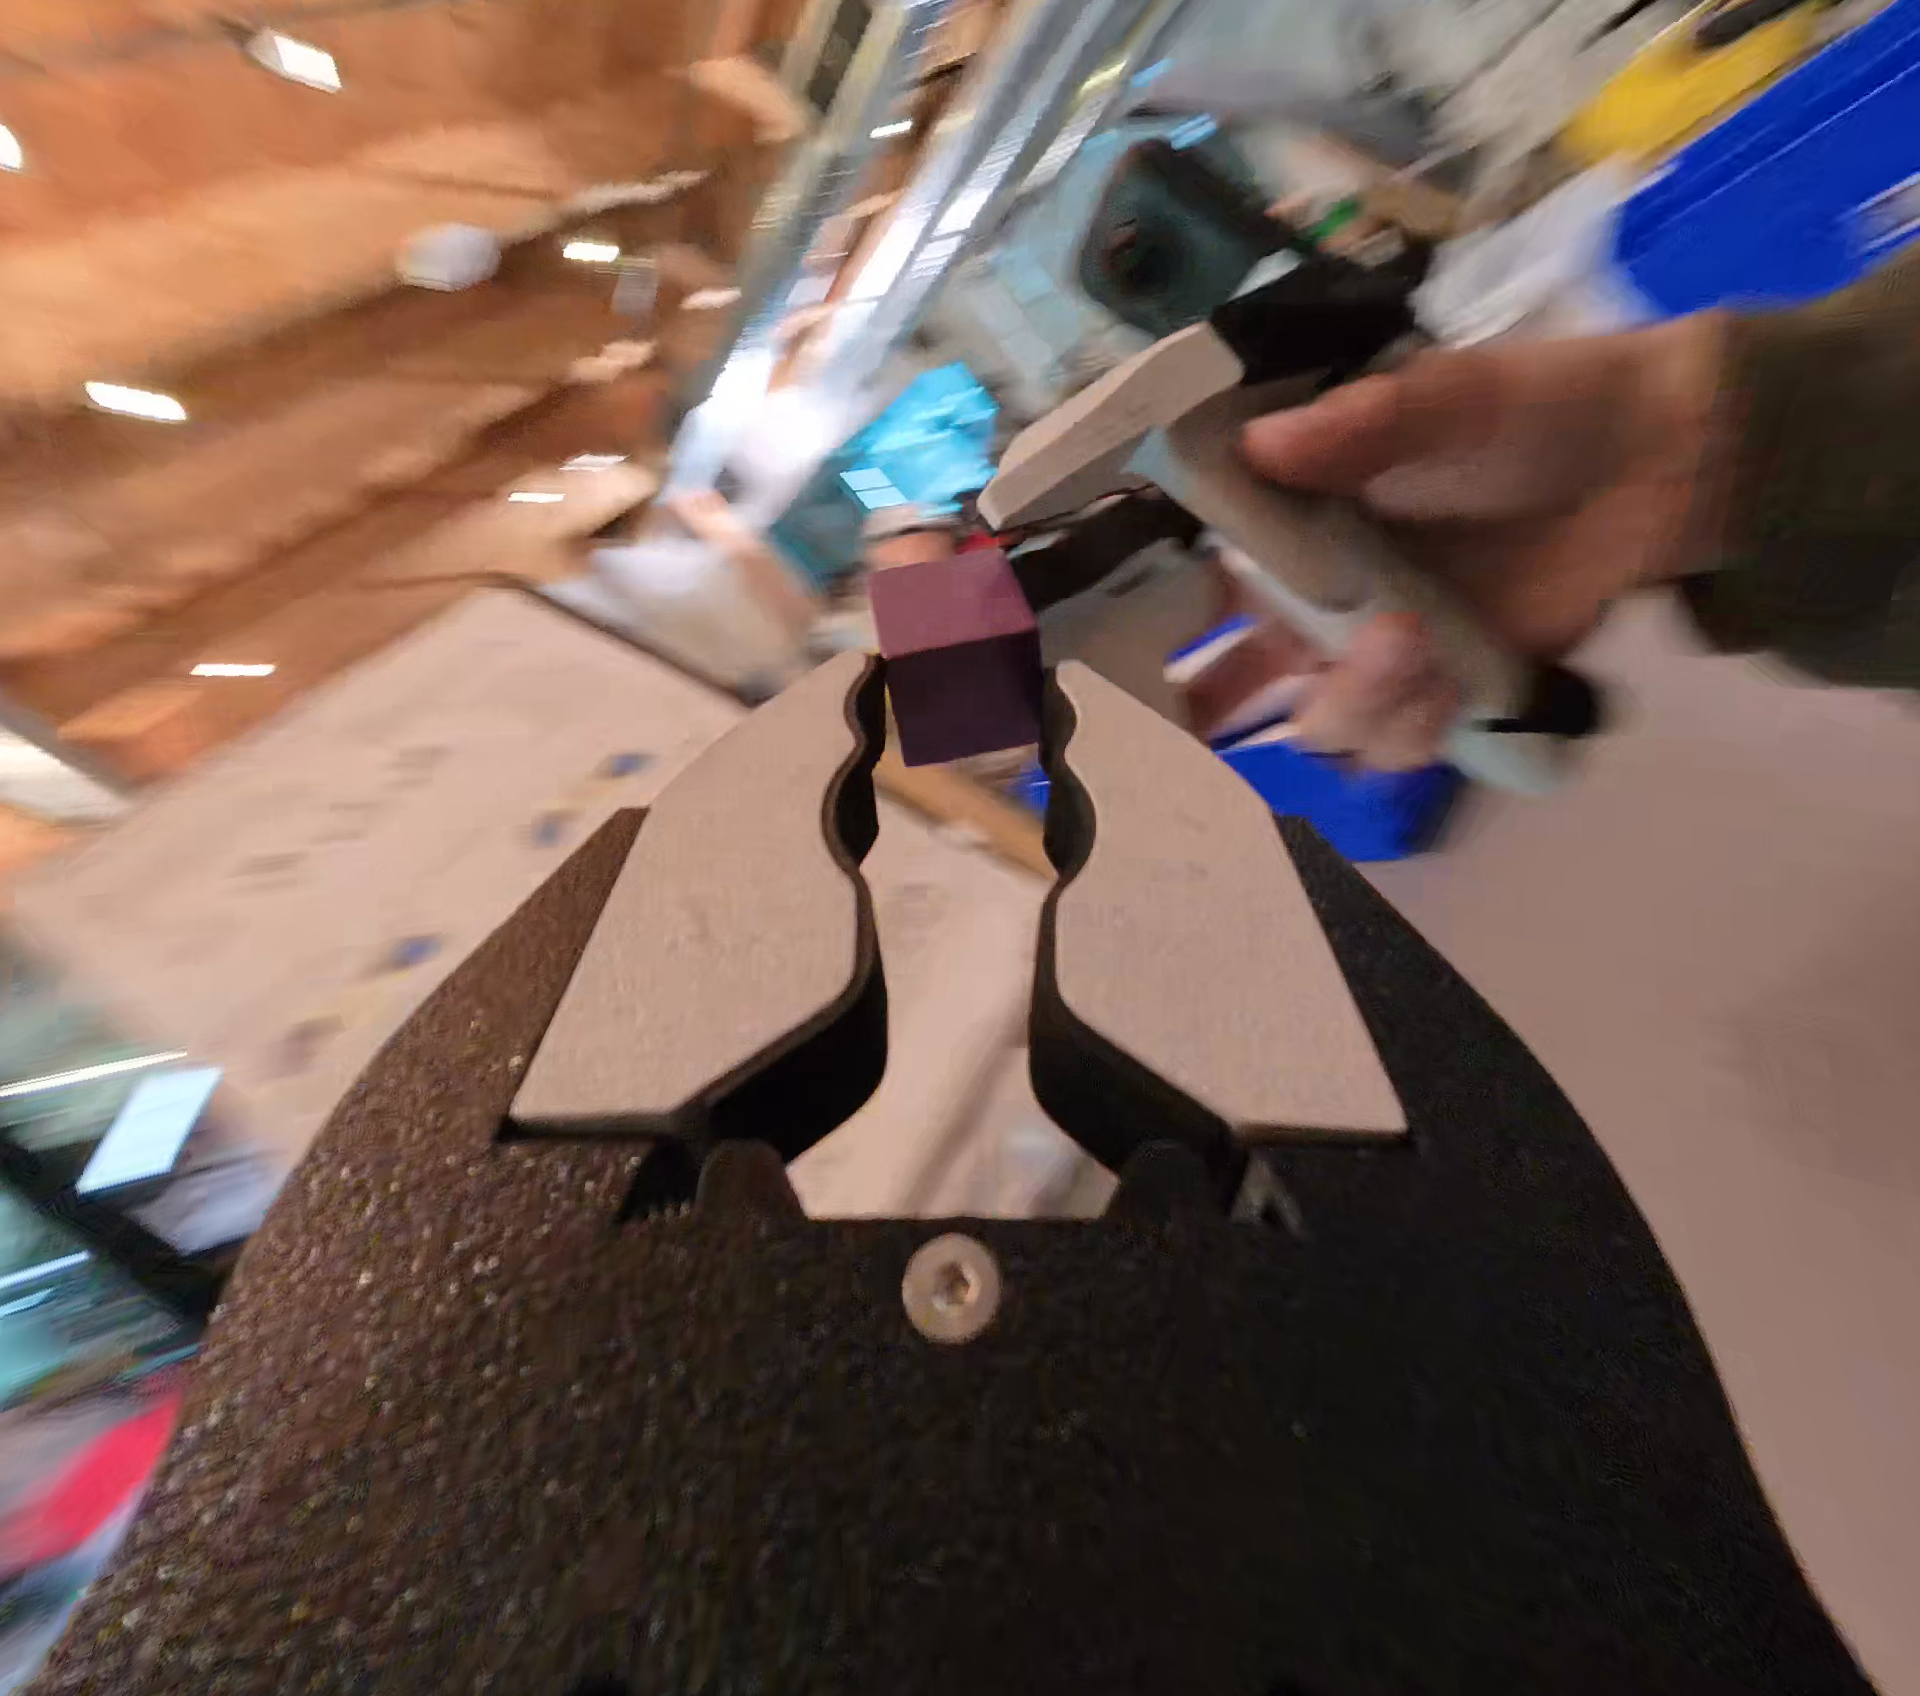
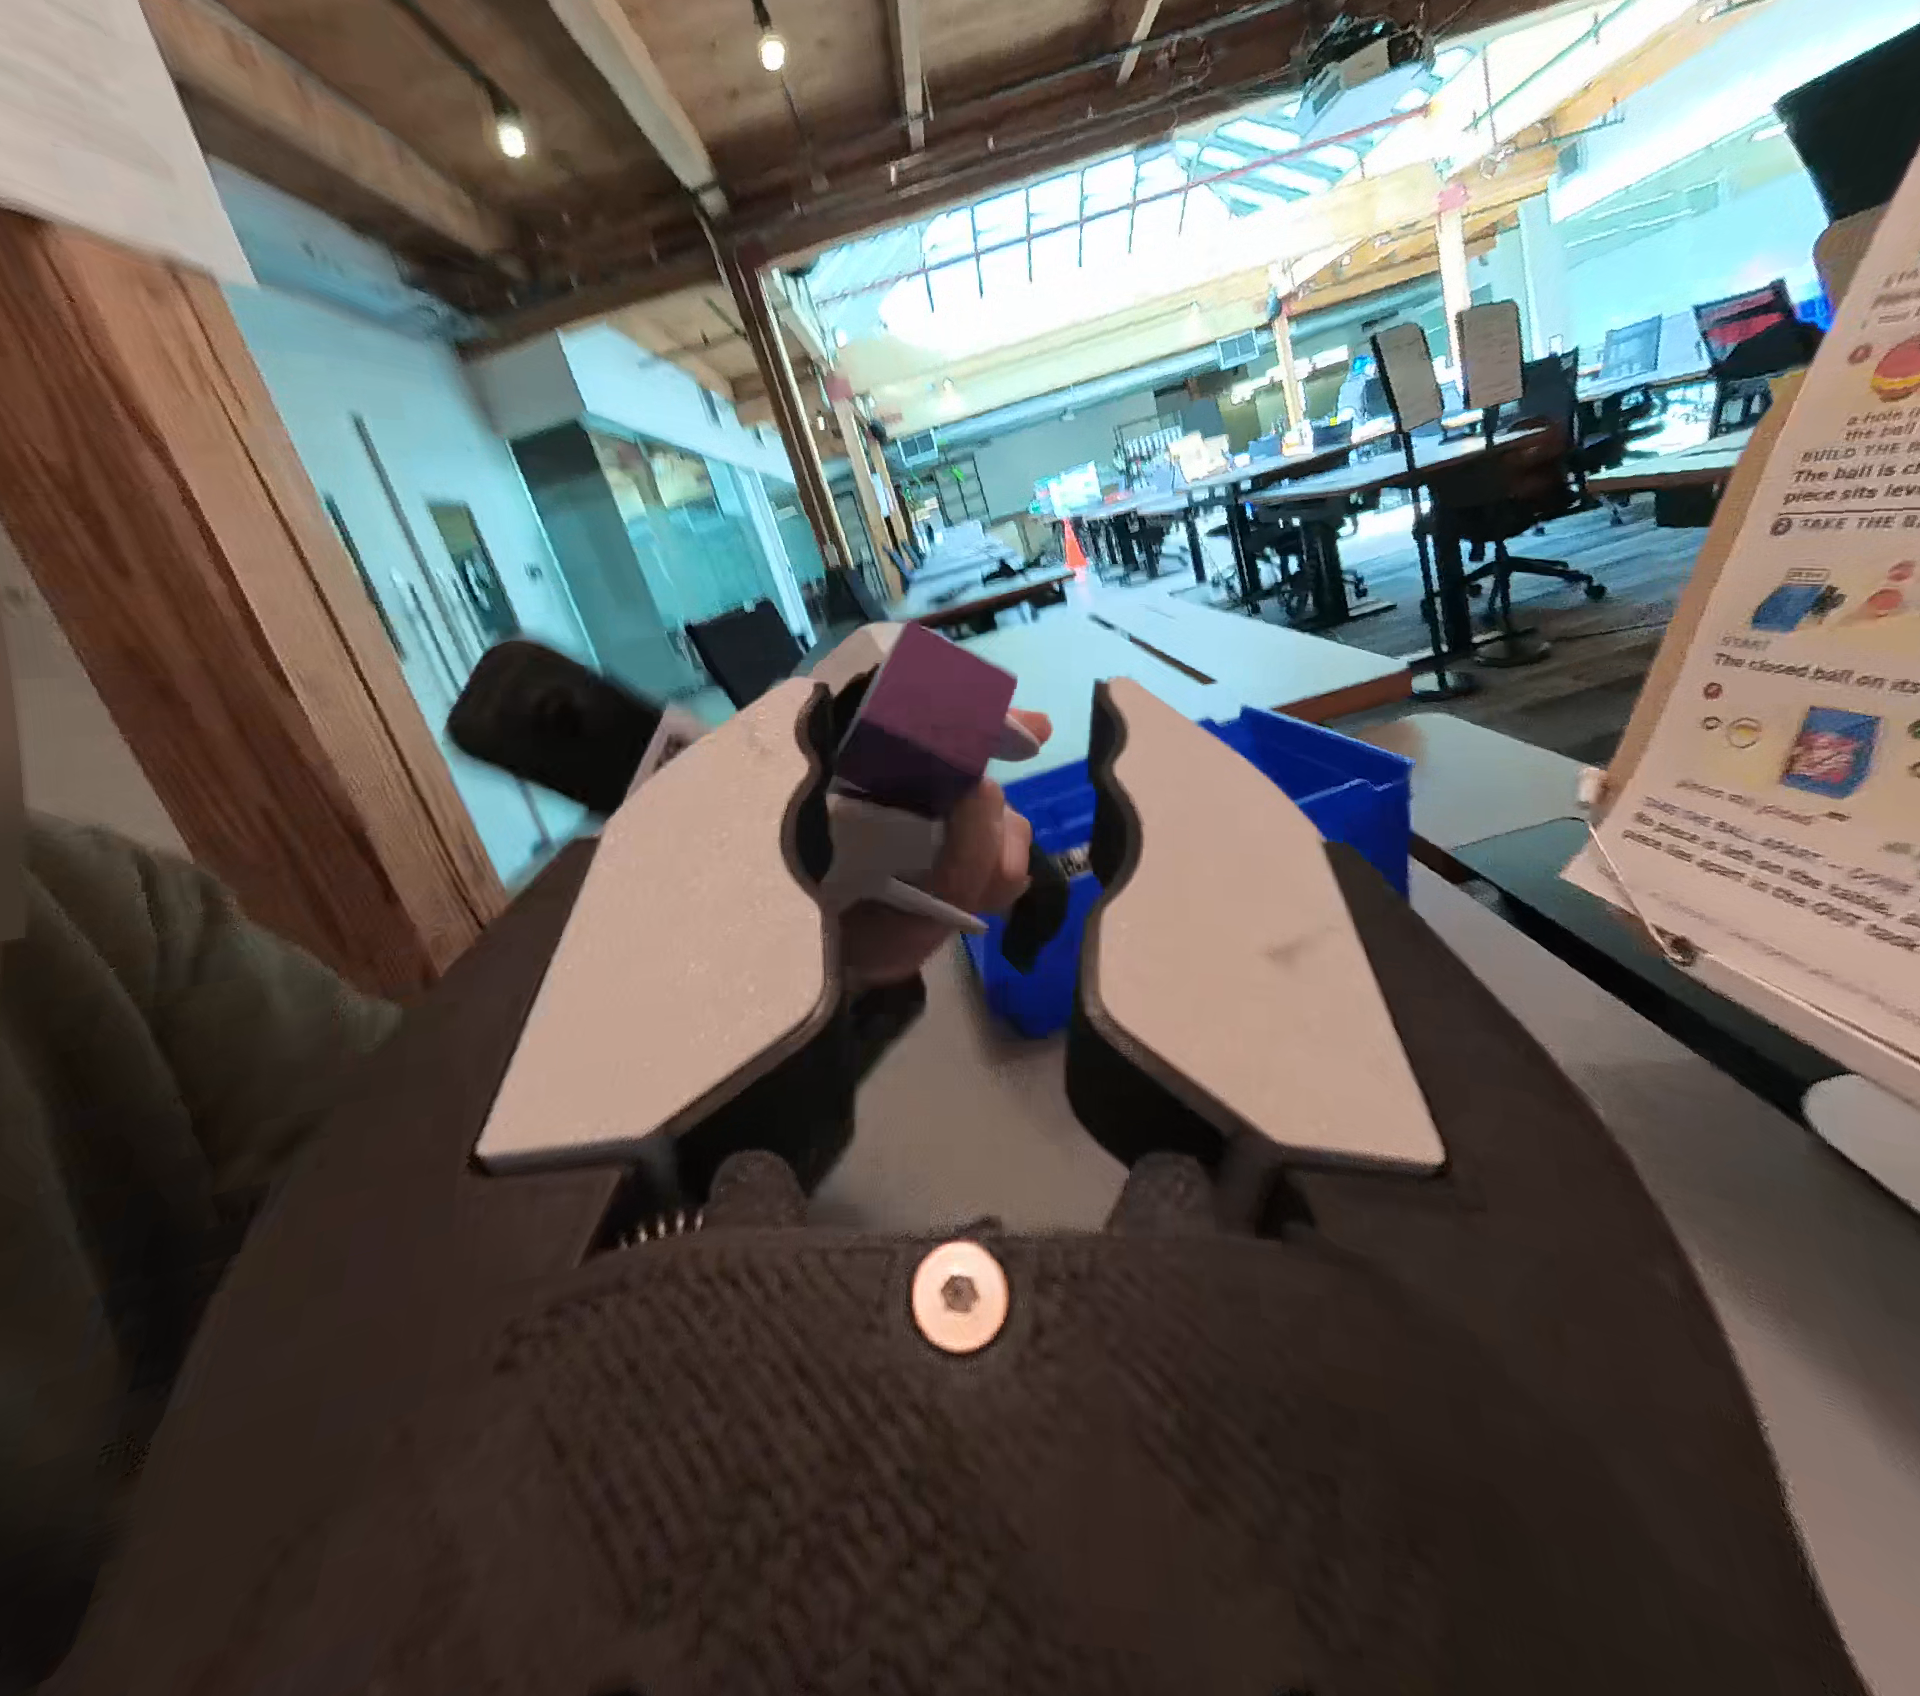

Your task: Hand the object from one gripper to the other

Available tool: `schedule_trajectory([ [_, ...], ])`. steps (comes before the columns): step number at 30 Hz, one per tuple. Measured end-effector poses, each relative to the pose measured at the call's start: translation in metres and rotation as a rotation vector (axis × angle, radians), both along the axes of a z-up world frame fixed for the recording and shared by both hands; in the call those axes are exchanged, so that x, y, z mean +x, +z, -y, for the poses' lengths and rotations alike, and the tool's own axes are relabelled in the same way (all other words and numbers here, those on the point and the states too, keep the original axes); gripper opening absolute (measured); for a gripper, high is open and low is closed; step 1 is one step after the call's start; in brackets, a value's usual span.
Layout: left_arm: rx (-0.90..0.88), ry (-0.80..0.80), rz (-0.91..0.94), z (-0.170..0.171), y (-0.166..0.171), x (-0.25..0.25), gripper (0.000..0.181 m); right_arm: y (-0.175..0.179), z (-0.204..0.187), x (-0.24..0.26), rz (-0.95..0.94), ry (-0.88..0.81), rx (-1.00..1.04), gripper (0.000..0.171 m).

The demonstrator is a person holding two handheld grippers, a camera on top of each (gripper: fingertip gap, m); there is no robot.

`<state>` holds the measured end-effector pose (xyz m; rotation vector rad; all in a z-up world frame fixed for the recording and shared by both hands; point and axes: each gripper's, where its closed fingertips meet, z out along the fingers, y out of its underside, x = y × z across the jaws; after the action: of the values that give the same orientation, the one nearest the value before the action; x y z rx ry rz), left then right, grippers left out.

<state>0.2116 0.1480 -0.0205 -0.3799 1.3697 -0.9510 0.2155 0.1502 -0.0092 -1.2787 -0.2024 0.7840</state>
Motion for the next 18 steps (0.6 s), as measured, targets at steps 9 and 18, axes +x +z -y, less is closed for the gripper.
schedule_trajectory([
  [9,-0.411,-0.622,-0.484,0.02,-0.023,-0.038,0.028,-0.02,0.035,-0.05,0.68,0.026,0.237,0.042],
  [18,-0.302,-0.587,-0.452,0.025,-0.029,-0.038,0.028,-0.034,0.018,-0.051,0.636,0.05,0.107,0.031],
])
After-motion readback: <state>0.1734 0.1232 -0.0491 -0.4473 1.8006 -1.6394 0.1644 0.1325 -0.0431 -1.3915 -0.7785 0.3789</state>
